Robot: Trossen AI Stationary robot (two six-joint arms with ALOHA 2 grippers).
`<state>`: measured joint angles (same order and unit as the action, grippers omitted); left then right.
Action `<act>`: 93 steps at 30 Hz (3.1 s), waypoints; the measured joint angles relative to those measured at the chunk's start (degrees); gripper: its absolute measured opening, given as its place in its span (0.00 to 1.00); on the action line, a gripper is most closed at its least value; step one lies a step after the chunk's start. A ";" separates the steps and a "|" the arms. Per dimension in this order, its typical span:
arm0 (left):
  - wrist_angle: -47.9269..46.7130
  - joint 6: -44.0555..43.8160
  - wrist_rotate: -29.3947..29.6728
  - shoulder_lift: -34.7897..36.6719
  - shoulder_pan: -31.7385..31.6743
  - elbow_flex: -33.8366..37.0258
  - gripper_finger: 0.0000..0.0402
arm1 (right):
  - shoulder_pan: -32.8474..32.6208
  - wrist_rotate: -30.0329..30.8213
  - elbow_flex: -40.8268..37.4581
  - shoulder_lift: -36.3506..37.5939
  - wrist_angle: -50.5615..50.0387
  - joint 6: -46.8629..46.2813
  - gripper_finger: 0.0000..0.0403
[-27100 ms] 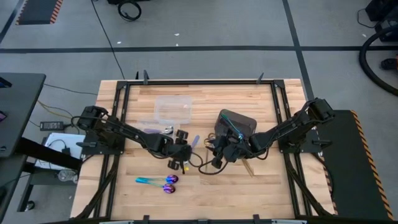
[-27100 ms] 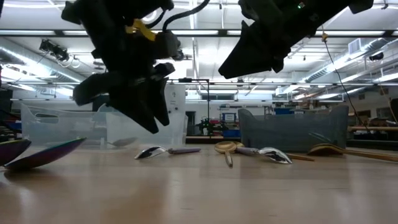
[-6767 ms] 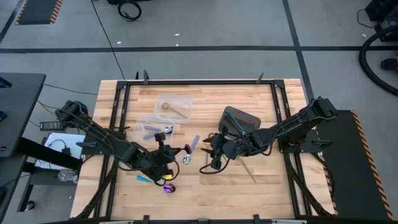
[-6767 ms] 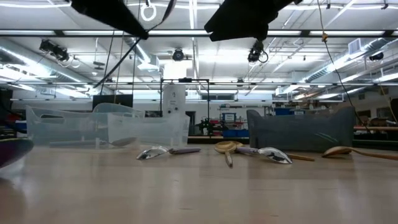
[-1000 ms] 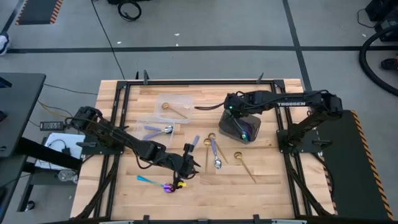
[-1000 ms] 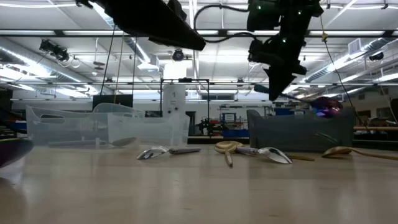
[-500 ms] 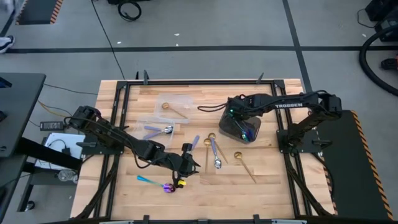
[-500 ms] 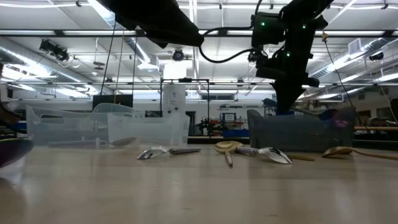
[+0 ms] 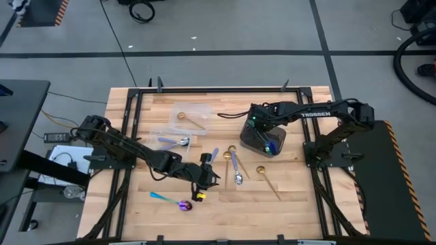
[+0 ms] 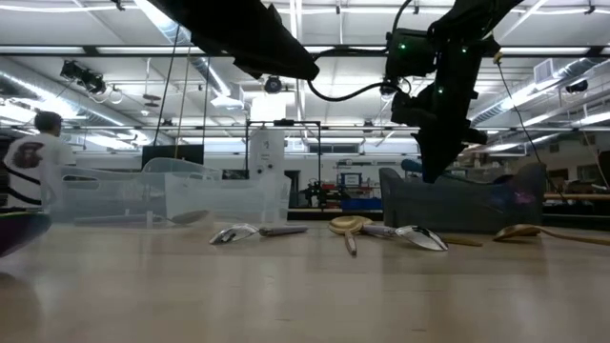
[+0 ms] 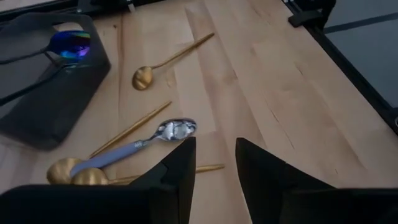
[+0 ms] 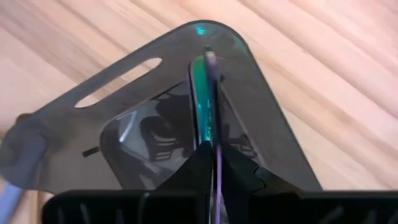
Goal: Sort silverware by color (type)
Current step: Put the purple spoon into the black bin, then put the blue spoon into the bottom transparent bin
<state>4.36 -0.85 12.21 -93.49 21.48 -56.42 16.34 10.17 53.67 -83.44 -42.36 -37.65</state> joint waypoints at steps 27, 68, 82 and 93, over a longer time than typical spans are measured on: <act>-4.25 4.55 -0.18 10.47 -2.21 4.40 0.30 | -0.77 -5.58 9.42 0.27 -4.01 7.53 0.35; -12.02 -28.00 -0.93 18.47 16.45 23.12 0.30 | -14.18 13.84 6.54 0.10 -3.74 11.88 0.36; -15.07 -28.21 3.45 18.45 14.39 23.03 0.49 | -25.60 18.63 -0.01 0.09 29.77 16.22 0.34; -18.00 -23.75 3.15 13.00 13.17 17.27 0.48 | -30.58 17.23 -10.75 0.09 59.10 13.24 0.34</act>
<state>-13.64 -24.61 15.36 -80.49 34.65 -39.16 -14.25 27.40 42.92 -83.35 16.74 -24.41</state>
